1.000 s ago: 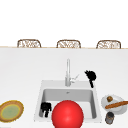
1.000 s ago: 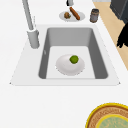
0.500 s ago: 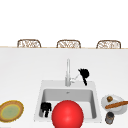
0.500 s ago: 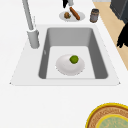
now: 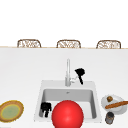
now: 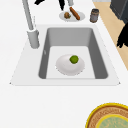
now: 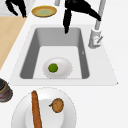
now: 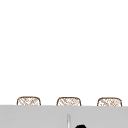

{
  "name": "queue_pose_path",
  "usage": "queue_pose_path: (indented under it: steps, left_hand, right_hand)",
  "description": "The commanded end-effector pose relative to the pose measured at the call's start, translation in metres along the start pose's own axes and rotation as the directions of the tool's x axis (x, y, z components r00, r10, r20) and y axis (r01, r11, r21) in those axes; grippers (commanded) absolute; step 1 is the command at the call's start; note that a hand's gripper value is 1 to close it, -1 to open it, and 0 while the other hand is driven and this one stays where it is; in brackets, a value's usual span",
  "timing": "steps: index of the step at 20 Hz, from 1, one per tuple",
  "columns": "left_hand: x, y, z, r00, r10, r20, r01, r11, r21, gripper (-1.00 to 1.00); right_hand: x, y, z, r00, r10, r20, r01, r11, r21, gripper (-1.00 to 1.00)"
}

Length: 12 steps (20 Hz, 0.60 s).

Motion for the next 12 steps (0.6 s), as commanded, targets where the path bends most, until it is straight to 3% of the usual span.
queue_pose_path:
  steps: [1, 10, 12]
  left_hand:
    - [0.0, 0.0, 0.0, 1.0, 0.0, 0.0, 0.0, 1.0, 0.0, 0.0]
    - [0.0, 0.0, 0.0, 1.0, 0.0, 0.0, 0.0, 1.0, 0.0, 0.0]
    - [0.0, 0.0, 0.0, 1.0, 0.0, 0.0, 0.0, 1.0, 0.0, 0.0]
  right_hand:
    - [0.005, -0.005, -0.021, 0.999, 0.032, -0.003, -0.032, 0.996, 0.089, -1.0]
    - [-0.007, -0.002, -0.06, 0.997, -0.012, 0.072, 0.0, 0.985, 0.171, -1.0]
    - [-0.004, 0.003, -0.067, 0.997, -0.013, 0.076, 0.001, 0.987, 0.16, -1.0]
